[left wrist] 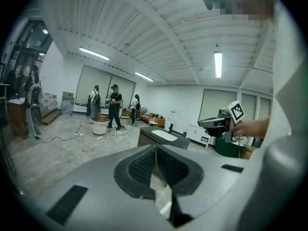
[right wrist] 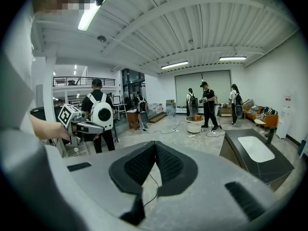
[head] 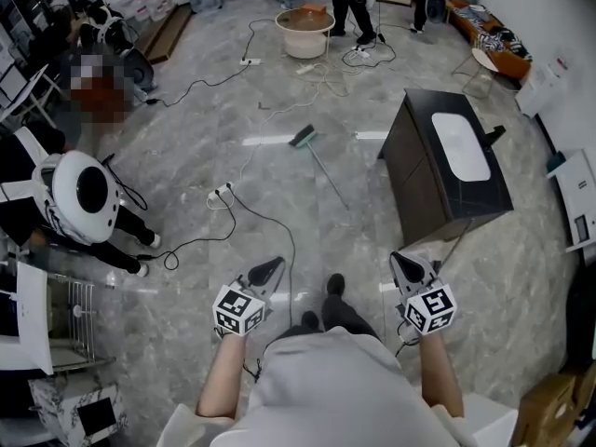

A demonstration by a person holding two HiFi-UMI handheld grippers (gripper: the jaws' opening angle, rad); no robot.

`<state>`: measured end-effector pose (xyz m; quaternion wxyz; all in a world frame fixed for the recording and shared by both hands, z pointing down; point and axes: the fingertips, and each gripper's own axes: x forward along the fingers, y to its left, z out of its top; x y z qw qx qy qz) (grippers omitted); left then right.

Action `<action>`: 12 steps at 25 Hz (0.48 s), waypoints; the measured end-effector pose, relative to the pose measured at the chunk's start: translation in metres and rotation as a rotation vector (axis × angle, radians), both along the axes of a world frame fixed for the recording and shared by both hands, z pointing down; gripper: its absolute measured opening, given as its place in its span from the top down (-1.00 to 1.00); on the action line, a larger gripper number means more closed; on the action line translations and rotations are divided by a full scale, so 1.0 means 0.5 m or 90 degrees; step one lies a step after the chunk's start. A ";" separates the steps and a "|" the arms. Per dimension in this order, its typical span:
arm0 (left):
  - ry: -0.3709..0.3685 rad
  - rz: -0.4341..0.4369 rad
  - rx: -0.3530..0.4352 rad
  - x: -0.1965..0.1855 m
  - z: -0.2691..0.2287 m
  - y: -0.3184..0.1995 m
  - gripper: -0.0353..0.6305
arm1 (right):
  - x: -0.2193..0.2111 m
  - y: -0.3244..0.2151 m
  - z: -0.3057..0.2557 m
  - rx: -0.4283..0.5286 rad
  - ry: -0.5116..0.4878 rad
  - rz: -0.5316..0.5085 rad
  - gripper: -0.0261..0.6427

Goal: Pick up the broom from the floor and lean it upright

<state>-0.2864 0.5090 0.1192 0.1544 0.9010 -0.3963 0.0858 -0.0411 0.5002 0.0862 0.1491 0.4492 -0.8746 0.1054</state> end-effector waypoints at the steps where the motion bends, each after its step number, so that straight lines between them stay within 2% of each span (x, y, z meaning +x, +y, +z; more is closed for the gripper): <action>1: 0.000 -0.002 -0.001 -0.001 0.005 -0.007 0.86 | 0.000 -0.008 0.006 -0.002 -0.001 0.000 0.92; 12: -0.014 -0.007 -0.019 0.031 0.036 -0.148 0.86 | 0.025 -0.169 0.050 -0.024 -0.016 -0.009 0.92</action>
